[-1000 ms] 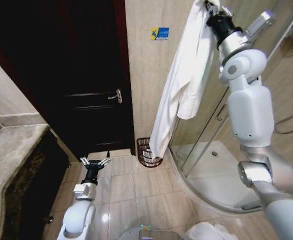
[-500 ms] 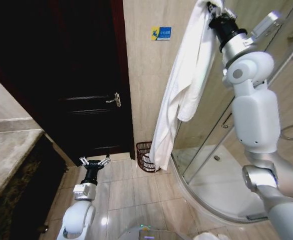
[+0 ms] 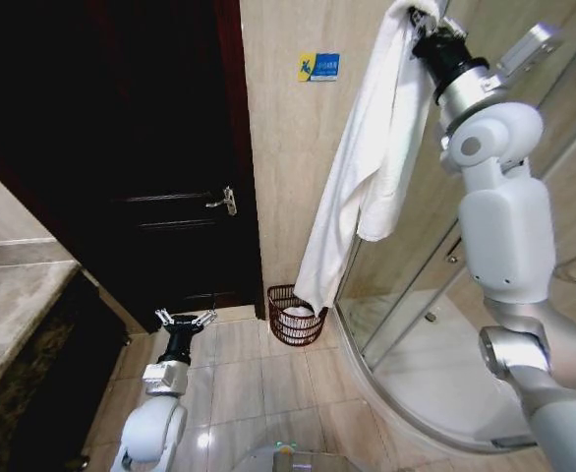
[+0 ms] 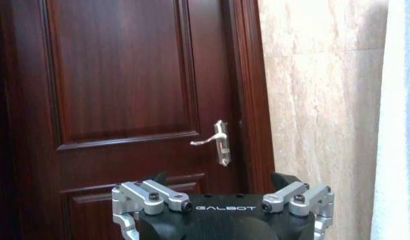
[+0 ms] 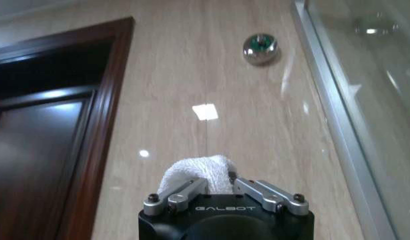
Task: Discard the used towel into the hamper.
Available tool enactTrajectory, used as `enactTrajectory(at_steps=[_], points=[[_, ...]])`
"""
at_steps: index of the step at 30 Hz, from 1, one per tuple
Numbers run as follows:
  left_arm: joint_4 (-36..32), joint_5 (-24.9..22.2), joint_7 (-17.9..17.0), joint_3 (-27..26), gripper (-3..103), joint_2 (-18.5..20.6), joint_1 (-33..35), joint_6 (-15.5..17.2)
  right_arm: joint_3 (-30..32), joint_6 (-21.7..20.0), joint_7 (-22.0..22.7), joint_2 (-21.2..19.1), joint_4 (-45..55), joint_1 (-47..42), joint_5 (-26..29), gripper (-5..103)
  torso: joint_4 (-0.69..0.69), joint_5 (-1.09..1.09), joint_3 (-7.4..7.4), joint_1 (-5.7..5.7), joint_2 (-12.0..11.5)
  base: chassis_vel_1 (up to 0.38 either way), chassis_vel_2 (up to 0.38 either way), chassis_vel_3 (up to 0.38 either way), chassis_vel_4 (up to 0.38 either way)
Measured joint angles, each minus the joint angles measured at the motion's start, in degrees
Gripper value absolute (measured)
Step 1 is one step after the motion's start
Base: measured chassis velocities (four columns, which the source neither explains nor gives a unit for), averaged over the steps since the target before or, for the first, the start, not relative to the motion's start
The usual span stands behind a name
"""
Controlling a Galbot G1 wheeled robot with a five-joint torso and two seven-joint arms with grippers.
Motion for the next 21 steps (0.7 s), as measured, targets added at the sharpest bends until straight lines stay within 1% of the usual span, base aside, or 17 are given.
enactTrajectory(at_steps=[2, 8, 13, 14, 16, 17, 20, 21], points=[[0.48, 0.14, 0.00, 0.21, 100, 0.02, -0.19, -0.08, 0.00, -0.72, 0.18, -0.33, 0.41, -0.61, 0.12, 3, -0.03, -0.01, 0.01, 0.02, -0.01, -0.086, 0.079, 0.066, -0.065], [0.57, 0.28, 0.00, 0.60, 100, -0.31, -0.43, -0.10, -0.29, -0.36, -0.18, 0.02, -0.33, -0.96, -0.15, 3, -0.01, 0.01, 0.00, -0.04, -0.01, -0.014, 0.013, 0.011, -0.007], [0.56, 0.52, 0.01, 0.53, 100, -0.53, -0.14, -0.41, -2.23, 1.44, -0.95, 1.76, -1.64, 0.29, -0.13, 3, -0.04, 0.01, -0.02, -0.07, 0.01, 0.008, -0.020, -0.010, 0.010], [0.53, 0.58, 0.01, 0.49, 100, -0.56, 0.01, -0.51, -2.98, 2.03, -1.13, 2.47, -2.34, 1.05, -0.02, 3, -0.04, -0.03, -0.02, -0.08, 0.02, 0.000, 0.000, 0.000, 0.000], [-0.02, 0.63, 0.01, 0.40, 100, -0.56, 0.29, -0.54, -4.16, 3.01, -1.49, 4.28, -4.68, 2.90, 0.15, 3, 0.00, -0.02, -0.01, -0.06, 0.01, 0.000, 0.000, 0.000, 0.000], [-0.02, 0.63, 0.01, 0.40, 100, -0.56, 0.29, -0.54, -4.16, 3.01, -1.49, 4.28, -4.68, 2.90, 0.15, 3, 0.00, -0.02, -0.01, -0.06, 0.01, 0.000, 0.000, 0.000, 0.000], [-0.88, 0.62, -0.02, 0.16, 100, -0.46, 0.68, -0.49, -4.69, 3.69, -1.94, 6.56, -8.27, 5.15, -1.13, 3, 0.01, -0.03, -0.01, -0.04, 0.01, 0.000, 0.000, 0.000, 0.000], [-0.88, 0.62, -0.02, 0.16, 100, -0.46, 0.68, -0.49, -4.69, 3.69, -1.94, 6.56, -8.27, 5.15, -1.13, 3, 0.01, -0.03, -0.01, -0.04, 0.01, 0.000, 0.000, 0.000, 0.000]])
